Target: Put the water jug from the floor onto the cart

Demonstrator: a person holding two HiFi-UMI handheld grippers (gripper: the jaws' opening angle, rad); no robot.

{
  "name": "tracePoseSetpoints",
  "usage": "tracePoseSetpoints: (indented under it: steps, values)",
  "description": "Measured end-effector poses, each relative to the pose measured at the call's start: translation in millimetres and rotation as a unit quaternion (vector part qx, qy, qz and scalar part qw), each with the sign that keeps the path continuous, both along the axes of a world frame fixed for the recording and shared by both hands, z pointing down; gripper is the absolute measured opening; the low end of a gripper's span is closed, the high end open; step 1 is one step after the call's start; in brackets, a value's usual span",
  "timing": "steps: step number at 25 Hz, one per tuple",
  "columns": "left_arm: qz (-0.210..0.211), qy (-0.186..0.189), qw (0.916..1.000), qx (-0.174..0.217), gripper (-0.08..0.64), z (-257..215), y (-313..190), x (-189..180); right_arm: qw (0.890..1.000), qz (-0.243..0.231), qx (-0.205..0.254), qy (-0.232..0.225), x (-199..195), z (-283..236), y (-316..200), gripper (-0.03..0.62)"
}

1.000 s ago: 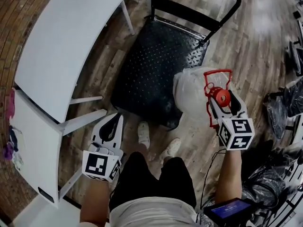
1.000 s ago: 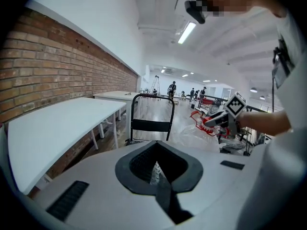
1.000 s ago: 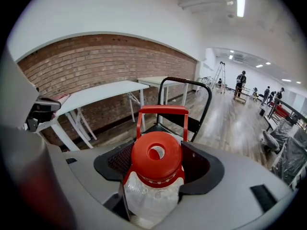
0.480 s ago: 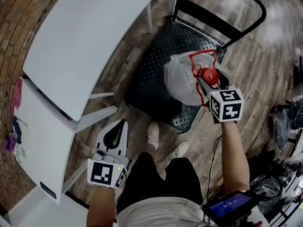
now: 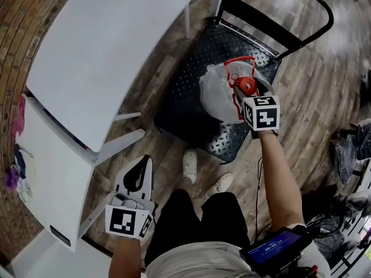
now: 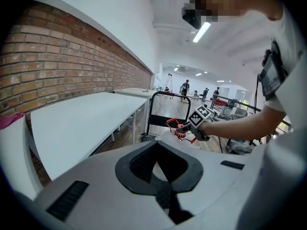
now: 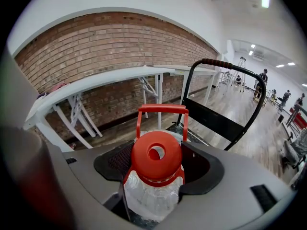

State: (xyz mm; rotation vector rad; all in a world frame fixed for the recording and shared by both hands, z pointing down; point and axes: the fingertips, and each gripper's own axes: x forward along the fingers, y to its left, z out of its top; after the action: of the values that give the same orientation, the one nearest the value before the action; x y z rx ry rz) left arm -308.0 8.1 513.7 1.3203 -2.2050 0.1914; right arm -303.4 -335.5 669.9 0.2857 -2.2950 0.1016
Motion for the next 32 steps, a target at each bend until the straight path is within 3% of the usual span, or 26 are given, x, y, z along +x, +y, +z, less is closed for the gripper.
tracePoseSetpoints:
  steps: [17,26,32]
  values:
    - [0.003,0.011,0.9999,0.007,0.0,5.7,7.9,4.7,1.0,0.028,-0.01,-0.008,3.7,14.4,-15.3,0.311]
    - [0.041,0.02,0.9985,0.031,0.001,-1.7,13.7,31.8,1.0,0.023,-0.01,0.005,7.2,22.3,-17.4,0.311]
    - [0.046,0.015,0.9979,0.042,0.002,-6.2,17.7,28.5,1.0,0.015,-0.006,-0.016,2.5,-2.8,-13.7,0.311]
